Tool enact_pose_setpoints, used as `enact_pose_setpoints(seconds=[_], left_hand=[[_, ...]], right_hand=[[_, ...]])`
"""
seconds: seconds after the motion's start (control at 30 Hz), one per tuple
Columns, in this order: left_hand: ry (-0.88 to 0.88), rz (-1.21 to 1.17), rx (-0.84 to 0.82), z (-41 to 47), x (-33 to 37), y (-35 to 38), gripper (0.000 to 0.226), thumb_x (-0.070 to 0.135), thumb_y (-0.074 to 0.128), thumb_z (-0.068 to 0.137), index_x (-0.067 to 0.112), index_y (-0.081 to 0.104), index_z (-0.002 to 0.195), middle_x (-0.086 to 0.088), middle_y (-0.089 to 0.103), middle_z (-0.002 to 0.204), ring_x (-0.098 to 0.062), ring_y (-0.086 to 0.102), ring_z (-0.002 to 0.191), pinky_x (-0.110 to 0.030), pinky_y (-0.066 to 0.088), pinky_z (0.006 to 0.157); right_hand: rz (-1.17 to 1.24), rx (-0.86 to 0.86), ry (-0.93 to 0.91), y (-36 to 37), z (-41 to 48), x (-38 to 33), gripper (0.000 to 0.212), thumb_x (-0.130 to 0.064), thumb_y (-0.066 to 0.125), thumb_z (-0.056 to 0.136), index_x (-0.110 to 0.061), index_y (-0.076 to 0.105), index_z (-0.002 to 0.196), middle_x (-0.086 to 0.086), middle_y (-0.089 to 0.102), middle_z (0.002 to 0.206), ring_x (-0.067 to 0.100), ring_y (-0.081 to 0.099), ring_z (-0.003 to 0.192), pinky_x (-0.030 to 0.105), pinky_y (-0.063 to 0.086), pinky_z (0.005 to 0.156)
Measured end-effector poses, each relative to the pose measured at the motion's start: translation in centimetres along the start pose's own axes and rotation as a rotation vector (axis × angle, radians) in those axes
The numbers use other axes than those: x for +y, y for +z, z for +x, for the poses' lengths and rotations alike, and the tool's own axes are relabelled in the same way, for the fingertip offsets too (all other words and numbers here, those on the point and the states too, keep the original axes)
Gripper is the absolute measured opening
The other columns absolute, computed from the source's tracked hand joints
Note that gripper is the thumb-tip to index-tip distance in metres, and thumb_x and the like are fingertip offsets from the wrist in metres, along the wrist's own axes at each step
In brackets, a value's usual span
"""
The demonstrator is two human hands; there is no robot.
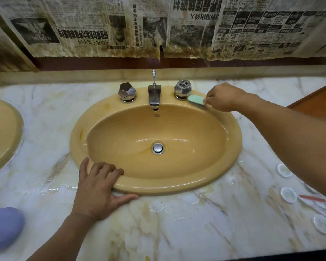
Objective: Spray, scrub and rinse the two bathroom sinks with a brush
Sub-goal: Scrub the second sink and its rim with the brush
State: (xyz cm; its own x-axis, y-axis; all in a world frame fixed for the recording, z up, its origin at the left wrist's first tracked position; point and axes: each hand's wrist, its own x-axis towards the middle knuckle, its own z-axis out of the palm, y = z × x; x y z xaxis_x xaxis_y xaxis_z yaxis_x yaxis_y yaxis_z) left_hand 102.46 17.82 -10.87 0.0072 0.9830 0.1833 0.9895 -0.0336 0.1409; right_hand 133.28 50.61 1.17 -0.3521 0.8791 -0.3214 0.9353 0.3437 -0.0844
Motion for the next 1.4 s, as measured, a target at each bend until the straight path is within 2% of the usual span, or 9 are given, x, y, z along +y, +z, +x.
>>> enact_pose_setpoints(seconds=[0.23, 0.4, 0.57, 0.7, 0.83, 1.03, 1.23, 1.33, 1.4], left_hand=[[0.003, 0.003, 0.0, 0.1, 0.1, -0.1, 0.082, 0.094, 0.054, 0.07, 0.021, 0.075, 0.1, 0.001, 0.067, 0.1, -0.031, 0.063, 0.102, -0.067, 0.023, 0.116], [0.008, 0.004, -0.001, 0.0, 0.0, -0.1, 0.082, 0.094, 0.052, 0.071, 0.021, 0.076, 0.1, 0.001, 0.068, 0.101, -0.031, 0.063, 0.104, -0.067, 0.023, 0.116], [0.008, -0.002, -0.009, 0.0, 0.0, -0.1, 0.083, 0.094, 0.05, 0.073, 0.021, 0.075, 0.101, 0.002, 0.068, 0.101, -0.031, 0.063, 0.105, -0.066, 0.022, 0.117], [0.01, -0.002, 0.007, -0.1, 0.0, -0.1, 0.081, 0.092, 0.051, 0.072, 0.021, 0.075, 0.1, 0.001, 0.068, 0.1, -0.032, 0.063, 0.103, -0.066, 0.023, 0.116], [-0.006, -0.003, -0.003, -0.2, 0.1, -0.2, 0.082, 0.093, 0.048, 0.072, 0.022, 0.075, 0.102, 0.002, 0.068, 0.101, -0.031, 0.062, 0.105, -0.065, 0.021, 0.118], [-0.024, 0.01, -0.019, -0.3, 0.4, -0.3, 0.085, 0.094, 0.044, 0.073, 0.022, 0.076, 0.104, 0.003, 0.067, 0.102, -0.03, 0.062, 0.107, -0.064, 0.018, 0.119], [-0.026, 0.014, -0.046, -0.1, 0.1, -0.3, 0.083, 0.095, 0.045, 0.072, 0.025, 0.075, 0.104, 0.006, 0.067, 0.102, -0.028, 0.06, 0.108, -0.064, 0.015, 0.119], [-0.021, 0.008, -0.044, -0.1, 0.0, -0.3, 0.083, 0.096, 0.046, 0.071, 0.025, 0.075, 0.104, 0.006, 0.066, 0.102, -0.026, 0.06, 0.108, -0.064, 0.014, 0.12], [-0.018, 0.0, -0.038, -0.1, 0.0, -0.4, 0.082, 0.095, 0.047, 0.071, 0.025, 0.075, 0.103, 0.006, 0.067, 0.101, -0.027, 0.06, 0.107, -0.064, 0.015, 0.12]], right_hand=[[-0.125, 0.099, -0.045, 2.2, -0.2, -2.3, 0.037, -0.045, 0.039, 0.104, -0.022, 0.066, 0.115, 0.006, 0.052, 0.1, 0.028, 0.052, 0.09, 0.036, 0.04, 0.073], [-0.054, 0.025, 0.032, 0.8, -1.2, 2.3, 0.035, -0.046, 0.047, 0.101, -0.021, 0.068, 0.113, 0.005, 0.061, 0.102, 0.025, 0.057, 0.092, 0.037, 0.044, 0.072], [0.084, -0.047, 0.108, 1.4, -4.1, 5.8, 0.033, -0.044, 0.051, 0.102, -0.021, 0.074, 0.108, 0.008, 0.065, 0.107, 0.027, 0.054, 0.098, 0.038, 0.046, 0.082], [0.027, -0.073, 0.16, 2.5, -7.5, 7.2, 0.035, -0.04, 0.047, 0.103, -0.017, 0.07, 0.09, 0.009, 0.065, 0.101, 0.027, 0.051, 0.092, 0.036, 0.042, 0.076], [0.041, -0.107, 0.209, 4.2, -11.6, 7.4, 0.041, -0.039, 0.044, 0.106, -0.012, 0.065, 0.084, 0.012, 0.063, 0.097, 0.028, 0.052, 0.088, 0.036, 0.037, 0.071], [0.112, -0.104, 0.269, 5.1, -14.7, 6.7, 0.039, -0.04, 0.044, 0.105, -0.014, 0.068, 0.088, 0.011, 0.061, 0.092, 0.029, 0.053, 0.087, 0.032, 0.033, 0.057], [0.133, -0.004, 0.354, 5.8, -10.9, 6.0, 0.035, -0.046, 0.042, 0.1, -0.02, 0.058, 0.083, 0.014, 0.062, 0.103, 0.031, 0.054, 0.085, 0.038, 0.045, 0.073], [0.163, 0.018, 0.378, 5.2, -9.6, 4.9, 0.033, -0.044, 0.046, 0.099, -0.016, 0.062, 0.091, 0.015, 0.06, 0.105, 0.031, 0.056, 0.084, 0.037, 0.046, 0.07], [0.178, -0.02, 0.383, 4.6, -9.7, 4.3, 0.035, -0.042, 0.048, 0.101, -0.01, 0.061, 0.097, 0.015, 0.058, 0.1, 0.028, 0.056, 0.077, 0.033, 0.045, 0.06]])
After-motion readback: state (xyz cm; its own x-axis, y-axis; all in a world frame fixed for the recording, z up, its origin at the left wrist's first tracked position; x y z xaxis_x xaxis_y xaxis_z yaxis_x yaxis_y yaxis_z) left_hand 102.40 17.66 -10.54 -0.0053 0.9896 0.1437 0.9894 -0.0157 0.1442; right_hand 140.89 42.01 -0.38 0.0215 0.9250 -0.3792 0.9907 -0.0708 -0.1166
